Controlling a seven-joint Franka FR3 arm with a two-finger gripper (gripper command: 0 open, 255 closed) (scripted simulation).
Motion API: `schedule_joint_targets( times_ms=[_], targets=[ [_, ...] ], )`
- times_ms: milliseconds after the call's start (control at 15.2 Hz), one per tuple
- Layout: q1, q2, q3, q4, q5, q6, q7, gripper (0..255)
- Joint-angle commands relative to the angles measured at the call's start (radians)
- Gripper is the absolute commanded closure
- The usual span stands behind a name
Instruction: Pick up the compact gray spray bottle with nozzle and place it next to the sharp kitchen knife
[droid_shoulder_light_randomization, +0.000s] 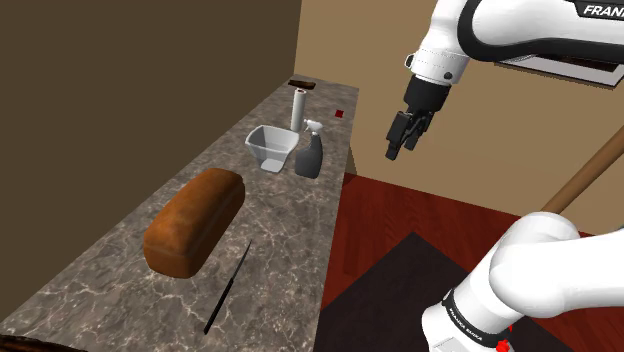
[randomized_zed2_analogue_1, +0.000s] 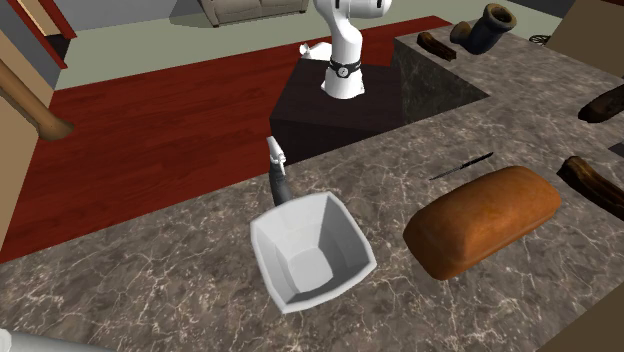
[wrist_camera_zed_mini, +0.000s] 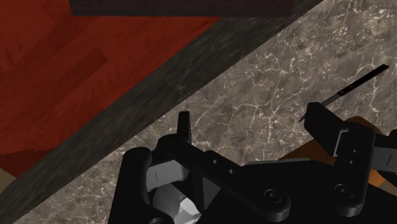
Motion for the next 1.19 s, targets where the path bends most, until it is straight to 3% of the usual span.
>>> schedule_joint_targets(
  times_ms=[0, 528, 1122],
  targets=[
    [0.0, 0.0, 0.0, 0.0, 0.0, 0.0, 0.0, 0],
    [-0.01, 0.287, -0.09, 0.118, -0.05, 0.174, -0.178, 0],
    [-0.009, 0.634, -0.161, 0.359, -0.04, 0.284, -0.367, 0]
  ],
)
